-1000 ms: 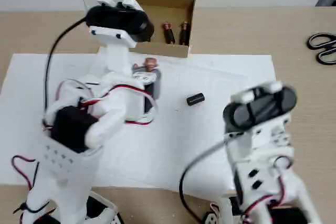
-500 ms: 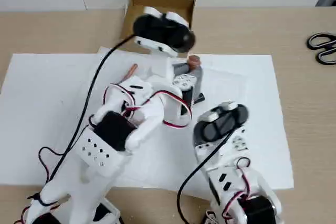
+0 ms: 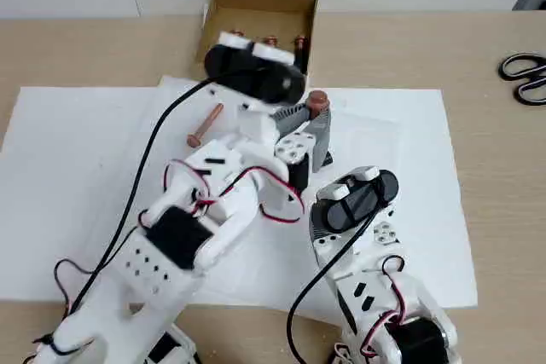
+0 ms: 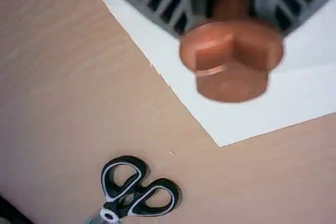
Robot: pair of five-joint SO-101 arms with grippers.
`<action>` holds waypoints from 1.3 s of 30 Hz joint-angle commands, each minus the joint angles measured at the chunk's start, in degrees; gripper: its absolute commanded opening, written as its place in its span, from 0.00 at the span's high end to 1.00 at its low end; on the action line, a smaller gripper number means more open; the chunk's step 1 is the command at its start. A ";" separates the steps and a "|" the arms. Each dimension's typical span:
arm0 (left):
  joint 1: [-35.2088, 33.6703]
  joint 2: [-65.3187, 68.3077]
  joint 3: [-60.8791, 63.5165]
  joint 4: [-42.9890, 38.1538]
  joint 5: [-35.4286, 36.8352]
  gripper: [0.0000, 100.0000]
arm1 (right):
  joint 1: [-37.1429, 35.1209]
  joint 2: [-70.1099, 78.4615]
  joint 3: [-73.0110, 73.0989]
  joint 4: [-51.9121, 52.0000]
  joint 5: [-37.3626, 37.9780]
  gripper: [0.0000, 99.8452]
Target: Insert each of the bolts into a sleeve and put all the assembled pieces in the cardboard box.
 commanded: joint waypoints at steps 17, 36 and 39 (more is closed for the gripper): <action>3.52 -3.78 8.48 -7.30 3.43 1.00 | -1.63 -0.31 -0.09 -3.03 -6.15 1.00; 5.27 -3.78 12.26 -6.68 5.63 1.00 | -1.27 -0.31 -0.09 -3.12 -6.24 1.00; 5.19 -3.87 11.74 -2.37 5.63 1.00 | -1.27 -0.31 -0.09 -3.12 -6.24 1.00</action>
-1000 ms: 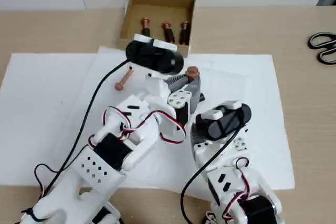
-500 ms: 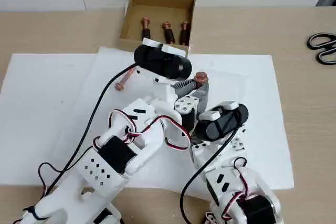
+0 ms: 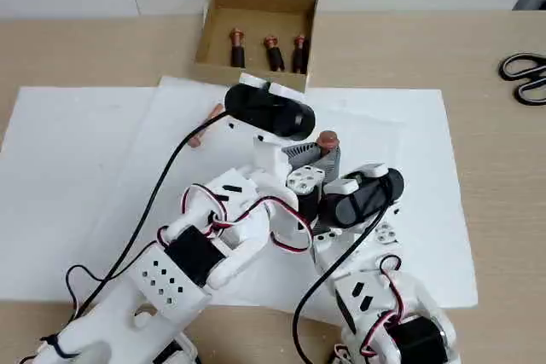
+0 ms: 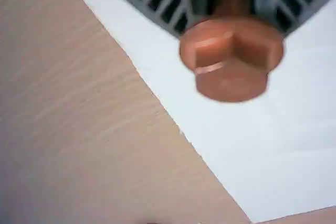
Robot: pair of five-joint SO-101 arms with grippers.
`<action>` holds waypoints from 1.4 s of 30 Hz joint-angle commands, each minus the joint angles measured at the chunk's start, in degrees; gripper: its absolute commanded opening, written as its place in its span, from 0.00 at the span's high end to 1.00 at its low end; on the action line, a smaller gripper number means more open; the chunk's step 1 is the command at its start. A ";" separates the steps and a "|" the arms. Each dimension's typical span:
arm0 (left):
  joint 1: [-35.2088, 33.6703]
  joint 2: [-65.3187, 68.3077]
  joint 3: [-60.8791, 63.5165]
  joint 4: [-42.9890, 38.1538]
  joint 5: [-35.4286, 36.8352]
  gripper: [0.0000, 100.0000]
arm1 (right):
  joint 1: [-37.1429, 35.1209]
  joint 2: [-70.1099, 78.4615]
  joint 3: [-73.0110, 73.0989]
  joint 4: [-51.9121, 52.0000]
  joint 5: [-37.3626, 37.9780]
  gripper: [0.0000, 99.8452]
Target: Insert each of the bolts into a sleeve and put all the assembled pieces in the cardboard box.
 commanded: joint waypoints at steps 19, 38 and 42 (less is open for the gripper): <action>0.62 -1.76 -0.57 16.70 -1.85 0.89 | 1.01 -0.31 -0.62 -1.71 -0.44 1.00; -28.40 -15.74 -15.78 48.62 -21.27 0.69 | 5.23 0.22 -1.85 -1.63 1.49 1.00; -36.92 -17.85 -14.02 51.25 -28.40 0.69 | 7.87 1.89 -6.68 -2.33 6.59 1.00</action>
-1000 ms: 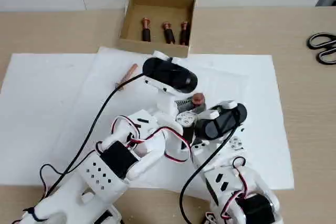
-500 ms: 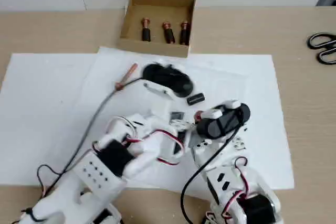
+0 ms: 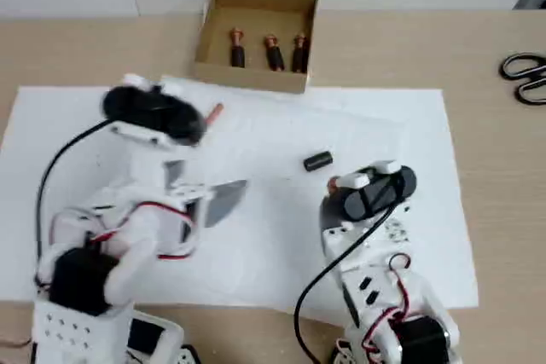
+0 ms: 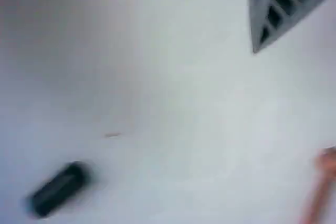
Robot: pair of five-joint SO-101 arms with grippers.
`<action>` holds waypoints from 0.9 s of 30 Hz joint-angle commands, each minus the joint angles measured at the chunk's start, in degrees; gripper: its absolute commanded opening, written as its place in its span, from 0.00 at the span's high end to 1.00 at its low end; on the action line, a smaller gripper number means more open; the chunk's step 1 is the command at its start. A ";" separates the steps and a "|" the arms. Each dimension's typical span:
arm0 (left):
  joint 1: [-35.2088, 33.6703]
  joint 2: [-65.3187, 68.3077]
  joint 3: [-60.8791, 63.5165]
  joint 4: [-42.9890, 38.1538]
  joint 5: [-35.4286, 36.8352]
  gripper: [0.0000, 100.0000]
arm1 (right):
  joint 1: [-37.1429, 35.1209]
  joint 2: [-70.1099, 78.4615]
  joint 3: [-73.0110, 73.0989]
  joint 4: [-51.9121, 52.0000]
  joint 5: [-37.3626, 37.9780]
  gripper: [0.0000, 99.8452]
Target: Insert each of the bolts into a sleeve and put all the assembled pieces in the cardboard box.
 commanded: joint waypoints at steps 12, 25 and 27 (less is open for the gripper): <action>-9.58 -2.46 4.97 0.53 -4.92 0.69 | 1.36 56.66 -44.40 -19.47 3.08 1.00; -9.58 -2.46 5.05 1.05 -4.92 0.69 | 1.98 119.16 -87.12 -49.54 3.16 1.00; -9.58 -2.46 5.05 1.05 -4.92 0.69 | 2.33 127.16 -93.36 -52.53 3.16 1.00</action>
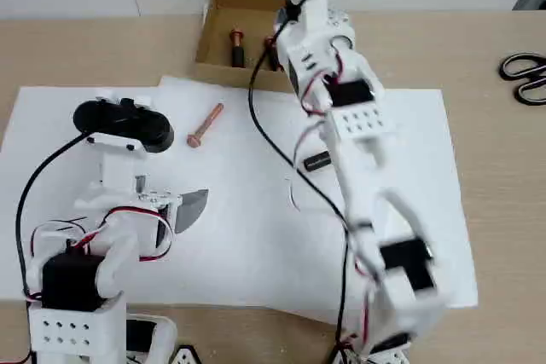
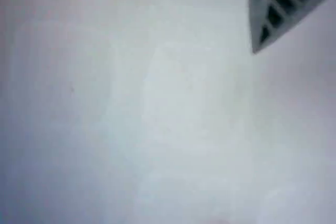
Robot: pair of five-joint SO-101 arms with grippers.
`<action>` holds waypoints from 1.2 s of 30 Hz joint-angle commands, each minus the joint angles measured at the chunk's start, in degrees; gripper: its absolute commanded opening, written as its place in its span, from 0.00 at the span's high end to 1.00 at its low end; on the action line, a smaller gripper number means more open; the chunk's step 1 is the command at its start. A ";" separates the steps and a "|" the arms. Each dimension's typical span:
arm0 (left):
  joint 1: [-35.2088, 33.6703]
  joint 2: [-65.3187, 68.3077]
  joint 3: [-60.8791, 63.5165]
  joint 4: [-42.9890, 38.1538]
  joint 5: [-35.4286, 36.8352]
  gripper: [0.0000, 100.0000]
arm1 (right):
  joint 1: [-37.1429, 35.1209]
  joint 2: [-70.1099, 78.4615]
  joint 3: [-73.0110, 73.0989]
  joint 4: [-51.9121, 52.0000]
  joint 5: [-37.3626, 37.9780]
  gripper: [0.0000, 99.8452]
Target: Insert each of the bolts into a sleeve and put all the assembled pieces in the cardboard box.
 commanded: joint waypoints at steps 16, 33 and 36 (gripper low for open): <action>-0.35 -0.44 -0.22 -1.32 -0.26 0.69 | 1.98 37.23 -34.20 -6.11 0.70 0.97; -0.35 -0.44 -0.40 -1.23 -0.26 0.69 | 2.59 28.97 -35.08 9.01 0.62 0.84; -0.35 -0.44 -0.48 -1.23 -0.26 0.69 | 3.03 23.25 -35.08 16.13 0.53 0.84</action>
